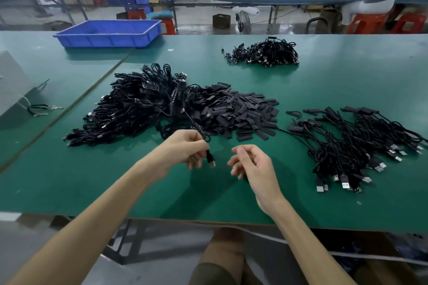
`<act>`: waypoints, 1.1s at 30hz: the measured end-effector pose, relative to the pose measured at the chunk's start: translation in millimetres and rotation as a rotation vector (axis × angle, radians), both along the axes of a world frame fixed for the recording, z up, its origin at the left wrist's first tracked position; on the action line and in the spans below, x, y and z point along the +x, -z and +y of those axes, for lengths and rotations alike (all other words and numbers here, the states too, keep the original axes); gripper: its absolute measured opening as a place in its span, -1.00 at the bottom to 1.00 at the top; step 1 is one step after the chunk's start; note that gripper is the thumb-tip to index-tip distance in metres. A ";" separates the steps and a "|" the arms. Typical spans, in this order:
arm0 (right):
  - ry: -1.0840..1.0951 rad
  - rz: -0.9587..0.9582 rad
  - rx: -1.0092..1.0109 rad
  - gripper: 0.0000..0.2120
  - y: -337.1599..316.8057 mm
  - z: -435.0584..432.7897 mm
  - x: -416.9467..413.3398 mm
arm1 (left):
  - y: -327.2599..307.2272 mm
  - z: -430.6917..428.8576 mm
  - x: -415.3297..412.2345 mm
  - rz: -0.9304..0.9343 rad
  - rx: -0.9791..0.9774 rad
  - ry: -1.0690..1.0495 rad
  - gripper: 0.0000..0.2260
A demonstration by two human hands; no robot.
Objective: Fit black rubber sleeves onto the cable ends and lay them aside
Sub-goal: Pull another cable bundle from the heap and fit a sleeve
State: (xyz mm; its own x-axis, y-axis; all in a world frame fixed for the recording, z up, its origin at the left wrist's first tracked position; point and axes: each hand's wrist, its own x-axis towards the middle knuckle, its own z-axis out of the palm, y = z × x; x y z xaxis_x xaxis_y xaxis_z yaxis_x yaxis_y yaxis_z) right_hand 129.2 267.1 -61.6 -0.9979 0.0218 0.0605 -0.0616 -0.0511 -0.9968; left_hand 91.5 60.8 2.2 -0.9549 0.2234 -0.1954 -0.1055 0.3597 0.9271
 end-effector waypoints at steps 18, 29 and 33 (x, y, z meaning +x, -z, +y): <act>-0.066 0.000 0.019 -0.87 -4.3 -0.7 3.2 | -1.1 -12.4 -50.2 0.468 -0.885 -0.387 -0.61; -0.076 -0.005 0.031 -0.89 -0.8 1.6 -1.0 | -20.1 -67.4 -83.7 0.492 -0.946 -0.470 -0.73; -0.071 -0.005 0.031 -0.89 -0.7 1.3 -2.0 | -49.2 -71.0 -80.6 0.679 -0.977 -0.504 -0.74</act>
State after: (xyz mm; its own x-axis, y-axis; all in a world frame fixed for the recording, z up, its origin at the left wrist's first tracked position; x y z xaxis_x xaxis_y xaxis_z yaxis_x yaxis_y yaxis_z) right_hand 127.2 268.4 -60.9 -0.9972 -0.0505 0.0548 -0.0537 -0.0237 -0.9983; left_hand 11.0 -10.2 51.4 -0.8634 -0.1477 0.4824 -0.0406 0.9734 0.2253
